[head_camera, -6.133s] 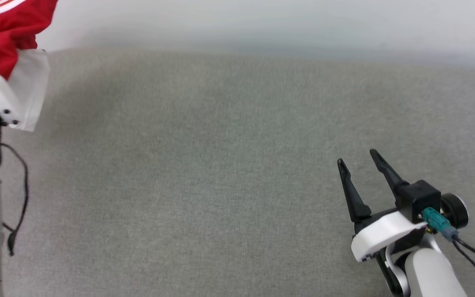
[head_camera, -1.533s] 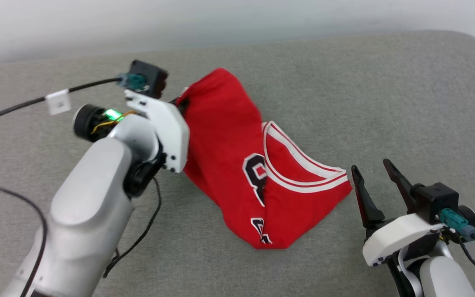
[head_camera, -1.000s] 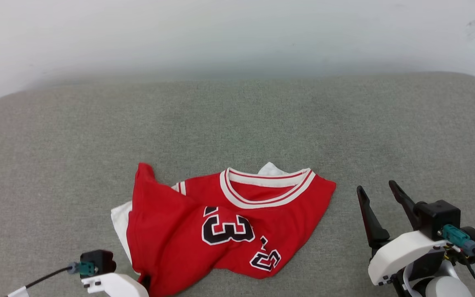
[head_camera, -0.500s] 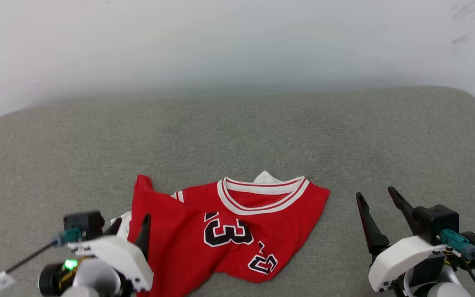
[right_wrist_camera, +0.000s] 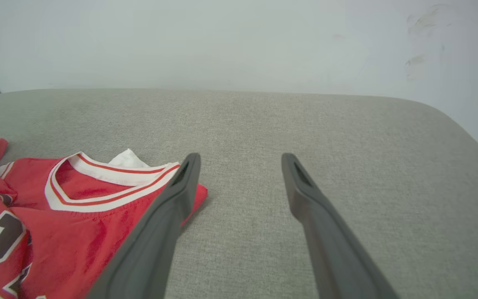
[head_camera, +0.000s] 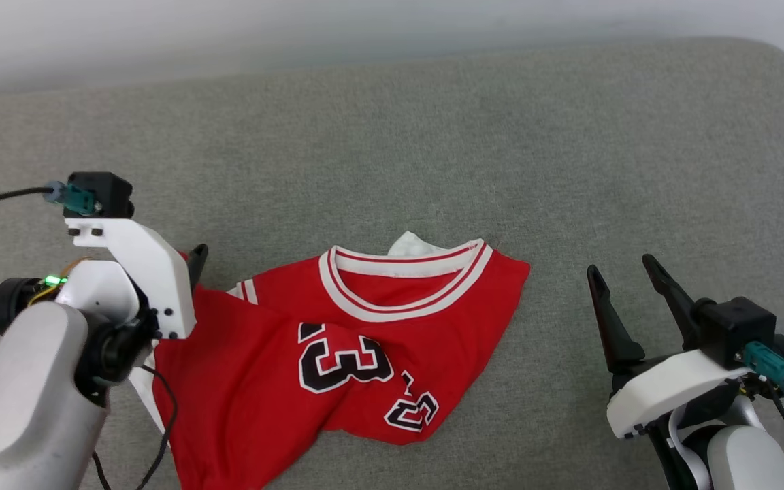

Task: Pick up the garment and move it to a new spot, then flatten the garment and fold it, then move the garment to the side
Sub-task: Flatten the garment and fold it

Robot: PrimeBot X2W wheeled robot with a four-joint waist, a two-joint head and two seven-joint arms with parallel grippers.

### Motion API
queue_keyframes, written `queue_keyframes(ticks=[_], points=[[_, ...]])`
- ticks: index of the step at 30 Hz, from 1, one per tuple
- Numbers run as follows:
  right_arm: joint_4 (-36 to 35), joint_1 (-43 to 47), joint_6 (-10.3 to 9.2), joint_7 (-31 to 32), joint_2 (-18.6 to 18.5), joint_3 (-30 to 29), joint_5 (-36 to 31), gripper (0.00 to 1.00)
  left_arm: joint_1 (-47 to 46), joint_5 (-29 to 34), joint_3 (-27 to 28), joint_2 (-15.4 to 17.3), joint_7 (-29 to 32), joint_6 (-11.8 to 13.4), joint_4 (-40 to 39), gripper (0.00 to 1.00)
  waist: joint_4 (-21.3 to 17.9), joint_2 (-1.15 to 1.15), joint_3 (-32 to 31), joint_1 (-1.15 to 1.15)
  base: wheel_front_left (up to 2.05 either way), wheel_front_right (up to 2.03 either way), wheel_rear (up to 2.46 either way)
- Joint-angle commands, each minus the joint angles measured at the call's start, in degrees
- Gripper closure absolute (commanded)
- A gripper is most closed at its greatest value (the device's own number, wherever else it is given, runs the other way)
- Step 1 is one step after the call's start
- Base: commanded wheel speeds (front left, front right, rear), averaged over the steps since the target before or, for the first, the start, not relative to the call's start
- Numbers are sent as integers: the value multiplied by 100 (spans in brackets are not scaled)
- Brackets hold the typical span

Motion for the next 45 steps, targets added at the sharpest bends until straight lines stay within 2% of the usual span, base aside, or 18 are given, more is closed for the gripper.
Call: queue_keyframes(ticks=[1,8,11,12,13,14,15,16,19,24,28,32,37,41,45], points=[[53,-106,-6,-80,5,10,107,0,-169,-90,56,90,213,-11,132,0,-215,0,396,0,0,0,0],[255,-338,-6,-301,5,76,232,0,-346,-410,90,337,1143,14,854,0,-321,0,764,0,0,0,0],[364,-424,-6,-361,6,101,234,0,-182,-617,49,232,1436,-21,1170,0,-337,0,802,0,0,0,0],[396,-426,-6,-385,5,100,240,0,-148,-660,46,183,1452,-9,1231,28,-335,0,800,0,0,0,0],[396,-426,-6,-385,5,100,240,0,-148,-660,46,183,1452,-9,1231,28,-335,0,800,0,0,0,0],[463,-451,-6,-408,5,97,252,0,-85,-800,47,29,1460,-49,1344,68,-317,0,778,0,0,0,0],[489,-466,-6,-415,5,96,252,0,-59,-850,43,-37,1459,-86,1381,92,-303,0,749,0,0,0,0],[520,-473,-6,-419,6,99,250,0,-60,-871,40,-75,1402,-109,1395,100,-282,0,713,0,0,0,0],[570,-464,-6,-417,5,74,225,0,-125,-795,54,-102,1167,-155,1361,100,-222,0,606,0,0,0,0],[634,-372,-6,-369,5,36,110,0,-408,-369,54,-27,319,-238,1034,100,-56,0,238,0,0,0,0],[613,-236,-6,-293,5,9,76,0,-406,-57,-84,-125,-262,-263,521,100,70,0,-80,0,0,0,0],[552,-93,-6,-190,4,-45,42,0,-75,46,-266,-297,-567,-274,-184,100,158,0,-354,0,0,0,0],[448,127,-6,-72,4,-118,33,0,660,107,-755,-529,-584,-287,-1013,100,224,0,-573,0,0,0,0],[352,285,-5,19,6,-179,-11,0,1178,133,-1406,-709,-464,-531,-1230,100,291,0,-670,0,0,0,0],[284,388,-6,119,4,-168,-36,0,1537,85,-2038,-977,-261,-773,-1106,100,316,0,-726,0,0,0,0]])
